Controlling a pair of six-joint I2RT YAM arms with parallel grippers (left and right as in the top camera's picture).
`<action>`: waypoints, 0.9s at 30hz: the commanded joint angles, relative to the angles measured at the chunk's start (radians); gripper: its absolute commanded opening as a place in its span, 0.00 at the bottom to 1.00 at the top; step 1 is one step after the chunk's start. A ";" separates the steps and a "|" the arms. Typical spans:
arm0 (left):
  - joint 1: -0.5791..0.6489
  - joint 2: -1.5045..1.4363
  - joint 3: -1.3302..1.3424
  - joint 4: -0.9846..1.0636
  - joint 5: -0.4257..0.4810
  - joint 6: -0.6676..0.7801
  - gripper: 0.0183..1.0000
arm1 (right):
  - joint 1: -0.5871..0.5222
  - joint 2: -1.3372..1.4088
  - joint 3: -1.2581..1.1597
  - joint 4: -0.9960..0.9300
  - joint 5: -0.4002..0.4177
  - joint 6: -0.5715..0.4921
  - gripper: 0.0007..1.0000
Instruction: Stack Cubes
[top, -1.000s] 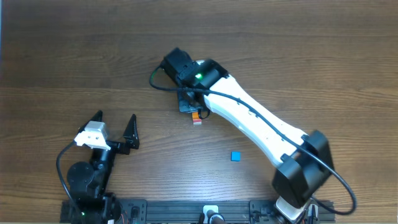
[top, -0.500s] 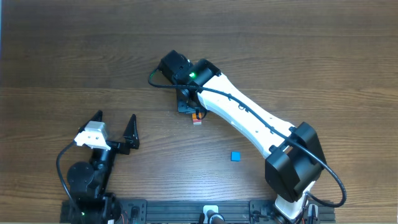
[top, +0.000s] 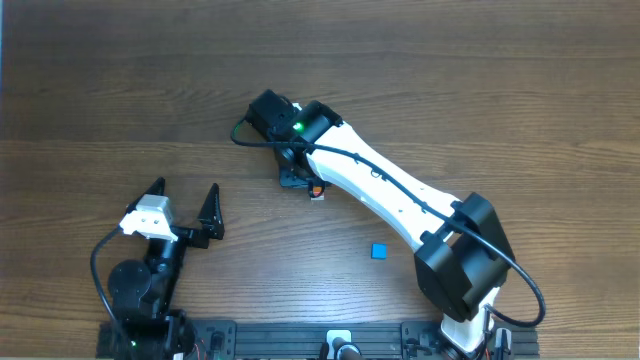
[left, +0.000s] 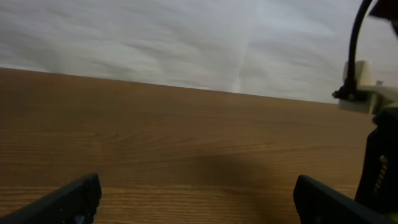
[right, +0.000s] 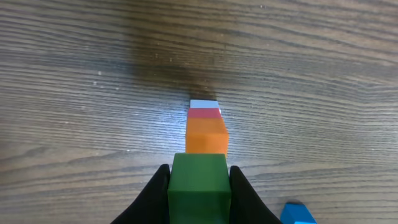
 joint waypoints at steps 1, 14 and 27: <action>-0.005 -0.004 -0.005 0.000 0.009 0.014 1.00 | 0.004 0.023 -0.003 0.000 0.027 0.025 0.01; -0.005 -0.004 -0.005 0.000 0.009 0.015 1.00 | -0.002 0.023 -0.015 0.000 0.027 0.037 0.01; -0.005 -0.004 -0.005 0.000 0.009 0.014 1.00 | -0.006 0.023 -0.019 0.012 0.036 0.037 0.01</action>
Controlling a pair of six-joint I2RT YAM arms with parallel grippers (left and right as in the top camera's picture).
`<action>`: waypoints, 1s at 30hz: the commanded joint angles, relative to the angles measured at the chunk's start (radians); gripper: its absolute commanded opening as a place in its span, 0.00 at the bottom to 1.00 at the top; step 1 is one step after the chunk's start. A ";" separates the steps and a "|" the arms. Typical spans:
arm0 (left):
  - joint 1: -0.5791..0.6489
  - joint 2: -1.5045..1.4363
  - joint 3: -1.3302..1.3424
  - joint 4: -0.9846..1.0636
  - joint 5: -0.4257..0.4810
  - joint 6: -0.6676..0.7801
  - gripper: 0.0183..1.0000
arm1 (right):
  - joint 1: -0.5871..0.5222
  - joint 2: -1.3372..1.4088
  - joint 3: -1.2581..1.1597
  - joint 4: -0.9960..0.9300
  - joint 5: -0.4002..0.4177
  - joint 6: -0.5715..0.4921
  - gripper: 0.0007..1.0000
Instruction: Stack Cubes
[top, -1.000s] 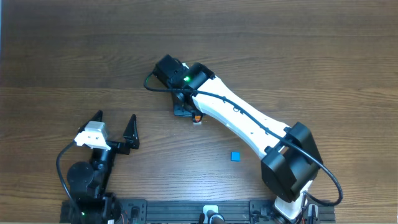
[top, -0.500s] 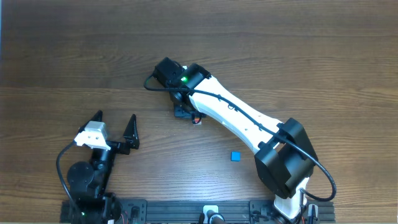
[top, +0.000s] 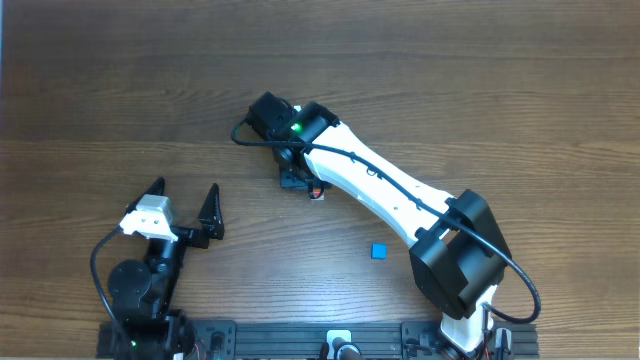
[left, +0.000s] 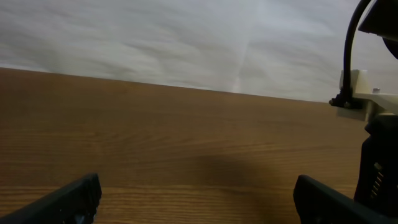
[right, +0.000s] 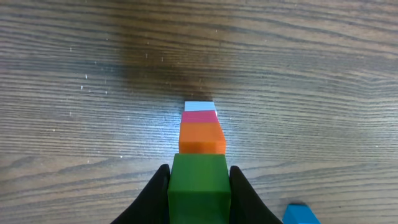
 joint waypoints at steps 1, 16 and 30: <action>-0.005 -0.004 -0.005 0.000 0.009 0.015 1.00 | -0.006 0.006 -0.010 0.010 0.032 0.011 0.01; -0.005 -0.004 -0.005 0.000 0.009 0.014 1.00 | -0.010 0.006 -0.048 0.043 0.038 0.011 0.01; -0.005 -0.004 -0.005 0.000 0.009 0.015 1.00 | -0.013 0.007 -0.059 0.051 0.038 0.011 0.31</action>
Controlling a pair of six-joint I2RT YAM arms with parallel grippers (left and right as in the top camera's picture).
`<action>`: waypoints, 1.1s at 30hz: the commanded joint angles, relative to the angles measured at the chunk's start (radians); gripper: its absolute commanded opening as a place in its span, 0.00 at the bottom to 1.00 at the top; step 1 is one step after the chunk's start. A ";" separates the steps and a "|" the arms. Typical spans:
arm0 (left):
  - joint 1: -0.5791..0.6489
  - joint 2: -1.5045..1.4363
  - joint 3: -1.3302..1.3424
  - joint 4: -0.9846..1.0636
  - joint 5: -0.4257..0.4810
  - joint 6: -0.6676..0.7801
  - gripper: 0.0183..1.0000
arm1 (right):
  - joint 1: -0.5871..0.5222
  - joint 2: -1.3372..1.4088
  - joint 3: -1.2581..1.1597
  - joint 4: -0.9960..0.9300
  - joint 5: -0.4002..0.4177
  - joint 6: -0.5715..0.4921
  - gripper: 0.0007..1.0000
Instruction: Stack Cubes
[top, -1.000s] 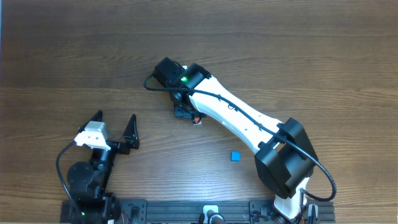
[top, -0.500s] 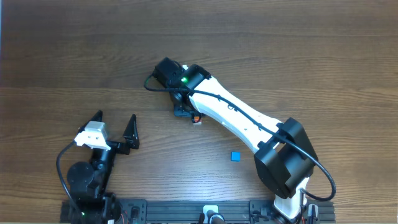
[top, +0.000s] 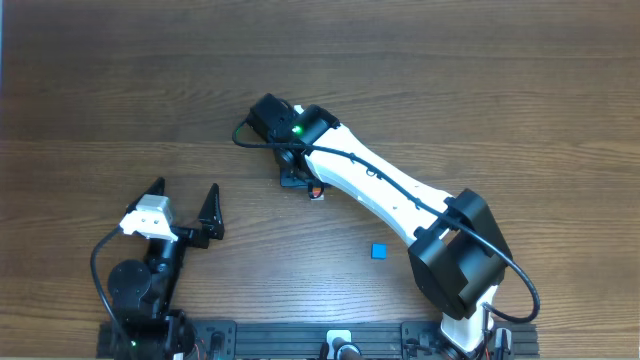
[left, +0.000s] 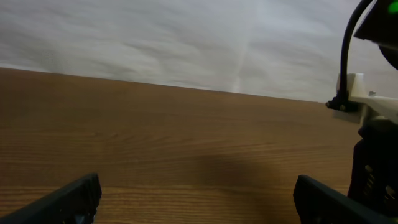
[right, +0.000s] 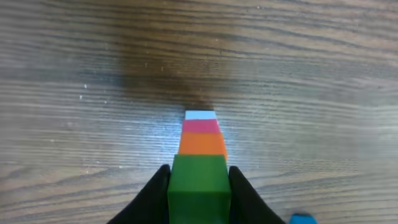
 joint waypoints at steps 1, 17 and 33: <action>-0.005 -0.004 -0.005 0.000 0.009 0.014 1.00 | -0.009 0.008 -0.025 0.002 0.023 0.006 0.33; -0.005 -0.004 -0.005 0.000 0.009 0.014 1.00 | -0.009 0.006 -0.023 0.012 0.023 0.000 0.99; -0.005 -0.004 -0.005 0.000 0.009 0.015 1.00 | 0.004 -0.362 -0.177 -0.113 0.012 -0.095 0.99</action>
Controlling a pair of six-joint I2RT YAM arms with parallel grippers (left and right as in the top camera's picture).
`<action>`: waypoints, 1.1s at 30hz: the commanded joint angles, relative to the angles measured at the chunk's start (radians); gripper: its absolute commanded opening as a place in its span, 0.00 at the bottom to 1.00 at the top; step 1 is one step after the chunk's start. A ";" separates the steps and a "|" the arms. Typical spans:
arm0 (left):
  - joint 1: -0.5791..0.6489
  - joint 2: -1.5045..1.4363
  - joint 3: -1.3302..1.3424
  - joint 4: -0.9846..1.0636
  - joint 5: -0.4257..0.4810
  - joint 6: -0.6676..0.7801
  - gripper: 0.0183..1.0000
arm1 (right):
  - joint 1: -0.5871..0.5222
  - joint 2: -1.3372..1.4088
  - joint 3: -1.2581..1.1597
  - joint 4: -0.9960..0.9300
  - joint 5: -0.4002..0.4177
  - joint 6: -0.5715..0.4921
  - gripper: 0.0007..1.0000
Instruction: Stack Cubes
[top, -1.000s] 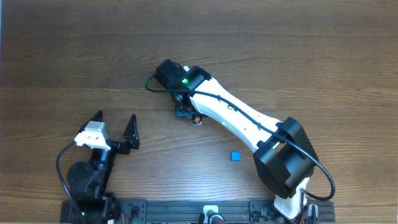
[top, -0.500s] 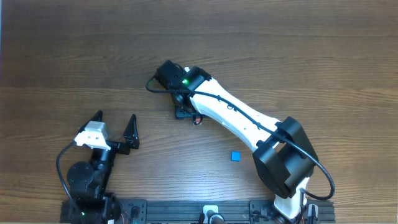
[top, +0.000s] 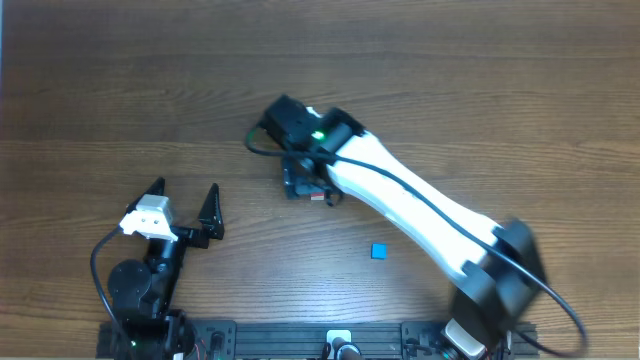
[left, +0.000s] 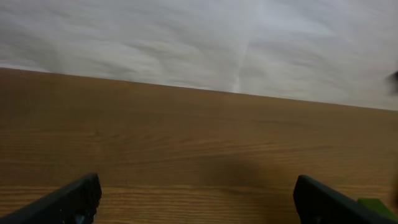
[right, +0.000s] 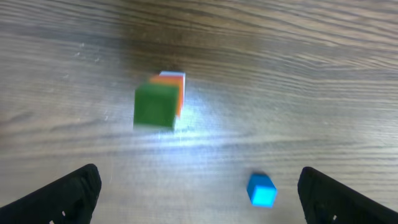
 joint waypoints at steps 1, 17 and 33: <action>-0.005 -0.004 -0.005 0.000 0.009 0.014 1.00 | 0.004 -0.192 -0.170 0.016 0.002 -0.020 0.99; -0.005 -0.004 -0.005 0.000 0.009 0.014 1.00 | -0.013 -0.409 -0.859 0.378 -0.081 0.212 0.98; -0.005 -0.004 -0.005 0.000 0.009 0.014 1.00 | -0.014 -0.340 -0.891 0.484 -0.023 0.191 0.88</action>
